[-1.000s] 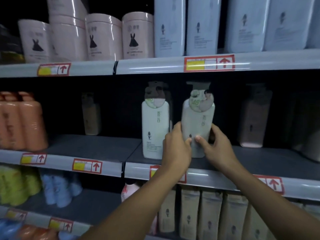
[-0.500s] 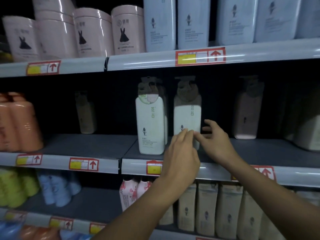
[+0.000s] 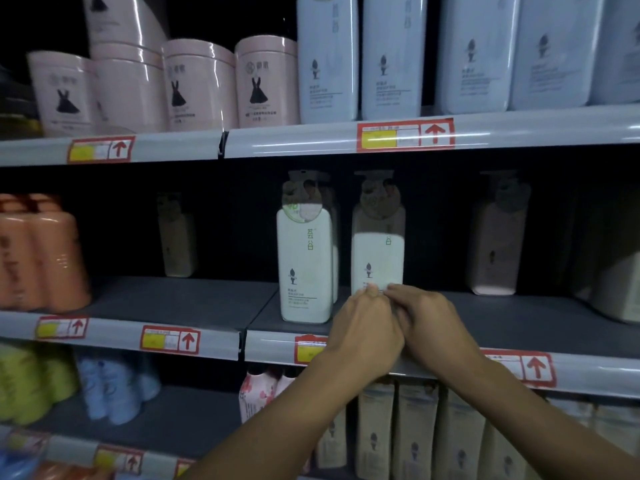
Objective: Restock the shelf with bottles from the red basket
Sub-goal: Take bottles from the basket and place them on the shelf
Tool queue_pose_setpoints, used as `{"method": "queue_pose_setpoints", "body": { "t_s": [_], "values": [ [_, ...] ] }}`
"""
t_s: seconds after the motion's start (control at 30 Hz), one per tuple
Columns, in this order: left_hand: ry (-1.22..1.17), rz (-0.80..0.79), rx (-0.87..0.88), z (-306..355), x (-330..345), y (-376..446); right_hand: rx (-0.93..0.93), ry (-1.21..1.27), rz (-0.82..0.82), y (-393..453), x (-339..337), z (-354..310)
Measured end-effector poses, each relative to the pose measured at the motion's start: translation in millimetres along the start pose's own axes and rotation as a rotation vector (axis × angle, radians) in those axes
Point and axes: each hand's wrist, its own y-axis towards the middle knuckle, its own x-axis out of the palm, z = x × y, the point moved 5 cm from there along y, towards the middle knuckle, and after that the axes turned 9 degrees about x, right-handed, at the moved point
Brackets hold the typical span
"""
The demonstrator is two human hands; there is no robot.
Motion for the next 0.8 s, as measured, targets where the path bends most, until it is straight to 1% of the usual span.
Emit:
{"method": "queue_pose_setpoints", "body": {
  "t_s": [0.2,0.3,0.5,0.8],
  "values": [
    [-0.053,-0.069,-0.103,-15.3,4.0,15.1,0.057,0.004,-0.148,10.4,15.9,6.0],
    [-0.057,-0.085,-0.111,-19.3,5.5,21.9,0.078,0.009,-0.185,17.9,19.6,10.3],
    [-0.074,-0.111,-0.136,-25.0,8.9,34.9,0.114,0.032,-0.322,26.0,25.1,15.9],
    [-0.072,-0.186,-0.116,-33.6,20.2,49.8,0.208,0.02,-0.497,36.8,28.9,20.2]
  ]
}}
